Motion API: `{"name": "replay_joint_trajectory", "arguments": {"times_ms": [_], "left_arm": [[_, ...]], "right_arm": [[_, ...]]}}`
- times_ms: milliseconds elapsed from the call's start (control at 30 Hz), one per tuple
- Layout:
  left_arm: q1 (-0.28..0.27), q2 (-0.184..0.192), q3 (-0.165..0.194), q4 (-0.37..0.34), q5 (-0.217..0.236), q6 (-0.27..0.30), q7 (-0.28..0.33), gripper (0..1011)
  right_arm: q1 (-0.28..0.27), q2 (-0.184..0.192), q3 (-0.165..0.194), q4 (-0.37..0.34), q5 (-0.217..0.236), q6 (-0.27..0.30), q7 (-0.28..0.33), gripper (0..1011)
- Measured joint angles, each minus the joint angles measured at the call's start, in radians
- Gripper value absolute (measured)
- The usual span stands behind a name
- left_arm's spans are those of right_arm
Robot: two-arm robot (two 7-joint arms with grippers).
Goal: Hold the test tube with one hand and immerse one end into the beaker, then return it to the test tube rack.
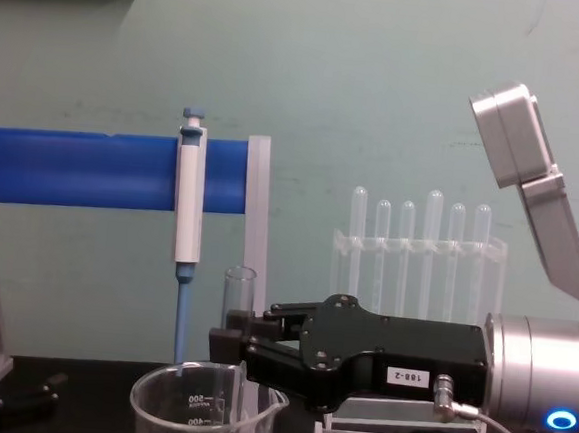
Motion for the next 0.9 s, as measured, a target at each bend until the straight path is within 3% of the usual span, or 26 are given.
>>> {"name": "replay_joint_trajectory", "arguments": {"times_ms": [900], "left_arm": [[0.000,0.000,0.000,0.000,0.000,0.000,0.000,1000]], "right_arm": [[0.000,0.000,0.000,0.000,0.000,0.000,0.000,224]]}}
